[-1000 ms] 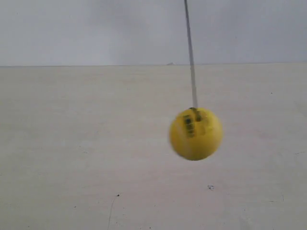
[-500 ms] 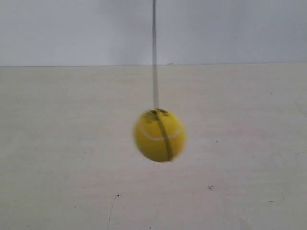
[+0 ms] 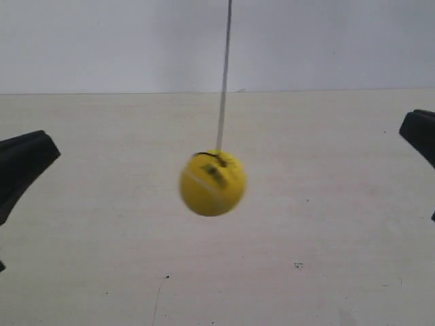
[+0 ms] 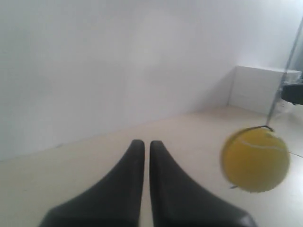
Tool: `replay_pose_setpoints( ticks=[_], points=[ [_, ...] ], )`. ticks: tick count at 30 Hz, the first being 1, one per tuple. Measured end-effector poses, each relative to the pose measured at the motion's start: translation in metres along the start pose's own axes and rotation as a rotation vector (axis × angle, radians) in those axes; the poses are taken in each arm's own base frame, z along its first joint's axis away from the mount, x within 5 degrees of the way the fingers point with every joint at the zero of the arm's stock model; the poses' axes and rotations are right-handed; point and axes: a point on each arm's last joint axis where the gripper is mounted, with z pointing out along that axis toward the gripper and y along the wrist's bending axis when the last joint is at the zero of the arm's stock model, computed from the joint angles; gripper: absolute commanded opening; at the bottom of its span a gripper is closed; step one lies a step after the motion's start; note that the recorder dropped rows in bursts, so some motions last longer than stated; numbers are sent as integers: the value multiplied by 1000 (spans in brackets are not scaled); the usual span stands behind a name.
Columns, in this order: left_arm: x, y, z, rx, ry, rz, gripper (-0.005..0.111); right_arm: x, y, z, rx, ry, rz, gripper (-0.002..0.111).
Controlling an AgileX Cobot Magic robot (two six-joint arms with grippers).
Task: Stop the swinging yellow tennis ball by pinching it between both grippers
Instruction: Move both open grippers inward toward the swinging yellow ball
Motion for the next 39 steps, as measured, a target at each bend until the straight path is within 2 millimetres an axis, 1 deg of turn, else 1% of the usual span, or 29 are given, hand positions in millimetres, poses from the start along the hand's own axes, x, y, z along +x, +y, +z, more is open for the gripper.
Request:
replay_pose_setpoints(
  ticks=[7,13,19,23,29,36,39],
  points=[
    [18,17,35,147,105,-13,5,11,4,12,-165,49,-58,0],
    [35,27,50,203,167,-39,5,22,13,23,-302,83,-116,0],
    [42,26,55,277,210,-19,5,29,22,30,-373,100,-139,0],
    [43,25,55,306,221,-8,5,32,25,32,-371,126,-154,0],
    [44,22,54,337,235,3,5,32,25,33,-370,124,-161,0],
    [46,3,58,439,233,54,5,32,36,28,-503,111,-188,0],
    [47,-2,59,466,225,81,5,32,37,28,-508,103,-183,0]
  ],
)
